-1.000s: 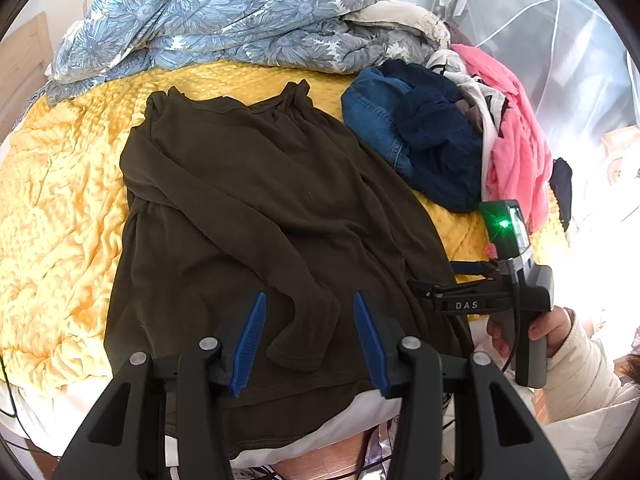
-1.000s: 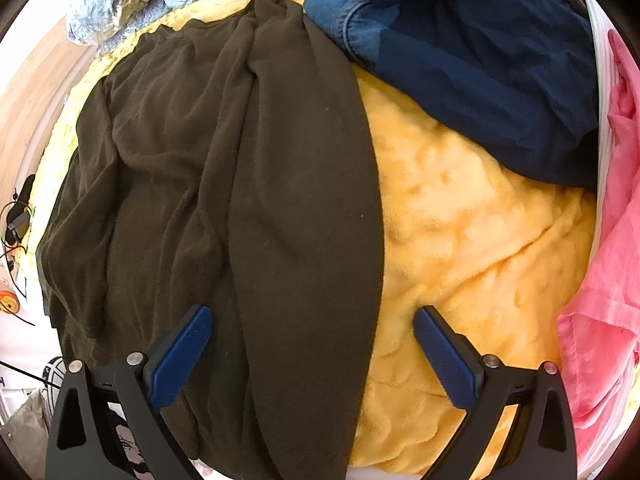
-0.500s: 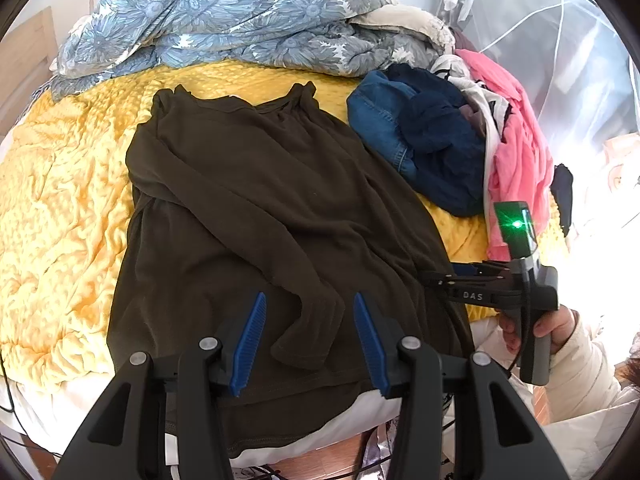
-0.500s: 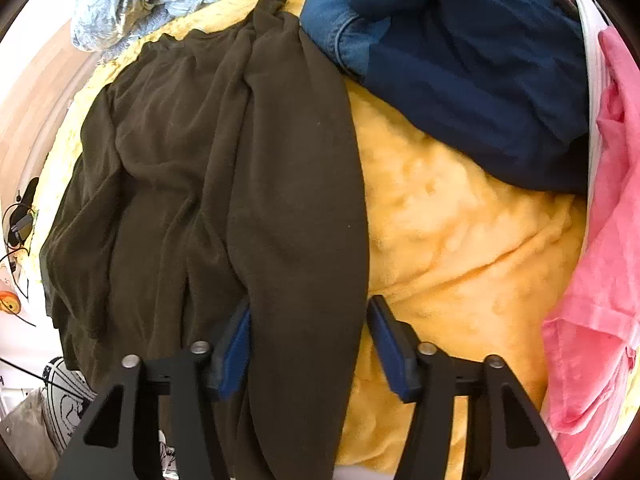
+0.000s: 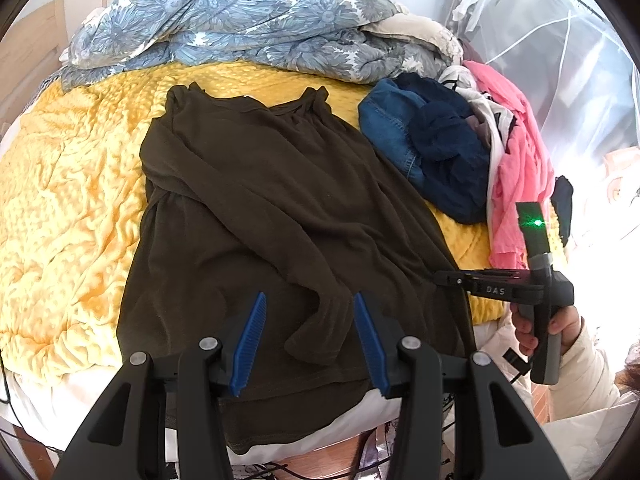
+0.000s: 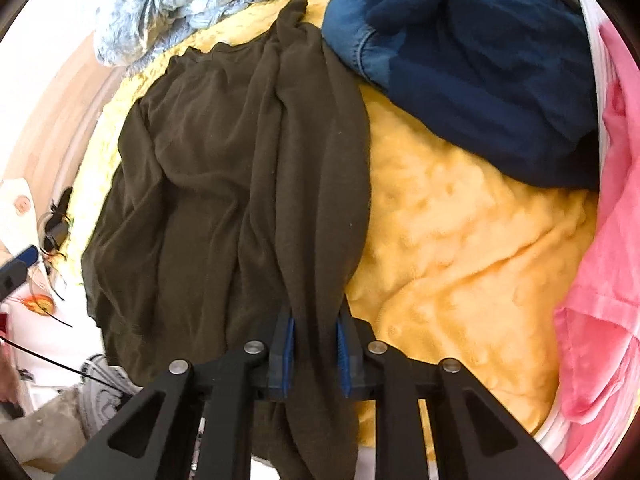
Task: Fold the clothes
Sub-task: 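Lower and close the right gripper on the opposite side edge, then lift the held side with the right gripper, fold it across the shirt, open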
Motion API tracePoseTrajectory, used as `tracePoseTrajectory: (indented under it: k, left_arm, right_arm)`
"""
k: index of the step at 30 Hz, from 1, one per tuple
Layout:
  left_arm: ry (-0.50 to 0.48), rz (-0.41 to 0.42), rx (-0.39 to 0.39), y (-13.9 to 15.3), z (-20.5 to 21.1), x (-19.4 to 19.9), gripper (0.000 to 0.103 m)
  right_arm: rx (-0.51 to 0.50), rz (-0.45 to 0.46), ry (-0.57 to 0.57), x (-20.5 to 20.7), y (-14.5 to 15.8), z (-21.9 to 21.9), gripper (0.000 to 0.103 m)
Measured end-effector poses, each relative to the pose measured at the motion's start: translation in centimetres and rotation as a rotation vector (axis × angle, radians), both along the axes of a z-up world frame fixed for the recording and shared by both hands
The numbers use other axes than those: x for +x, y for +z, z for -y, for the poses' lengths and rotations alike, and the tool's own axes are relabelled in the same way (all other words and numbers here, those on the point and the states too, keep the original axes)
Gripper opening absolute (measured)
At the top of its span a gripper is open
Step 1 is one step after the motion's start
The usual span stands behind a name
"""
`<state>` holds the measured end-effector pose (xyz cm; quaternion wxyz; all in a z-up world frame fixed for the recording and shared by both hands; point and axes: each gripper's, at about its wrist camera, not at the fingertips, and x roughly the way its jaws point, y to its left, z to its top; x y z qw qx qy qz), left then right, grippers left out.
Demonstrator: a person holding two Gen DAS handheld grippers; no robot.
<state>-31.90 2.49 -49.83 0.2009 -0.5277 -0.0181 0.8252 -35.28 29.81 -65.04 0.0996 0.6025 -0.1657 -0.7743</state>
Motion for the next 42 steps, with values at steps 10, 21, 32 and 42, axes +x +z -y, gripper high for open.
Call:
tracePoseTrajectory:
  k: [10,21,32,42]
  left_arm:
    - [0.003,0.001,0.001,-0.2,0.3,-0.1,0.049]
    - [0.013,0.002,-0.025,-0.6,0.1,0.1,0.049]
    - [0.031,-0.007,-0.016,-0.4,1.2,-0.1,0.049]
    - [0.113,-0.029,0.023,0.5,5.0,-0.5,0.050]
  right_arm:
    - [-0.051,0.054,-0.030,2.3,0.7,-2.2,0.025]
    - [-0.026,0.044,-0.022,3.2,1.2,-2.5,0.022]
    - [-0.005,0.008,-0.036,3.1,2.5,-3.0,0.008]
    - [-0.001,-0.145,-0.015,1.9,8.3,-2.6,0.007]
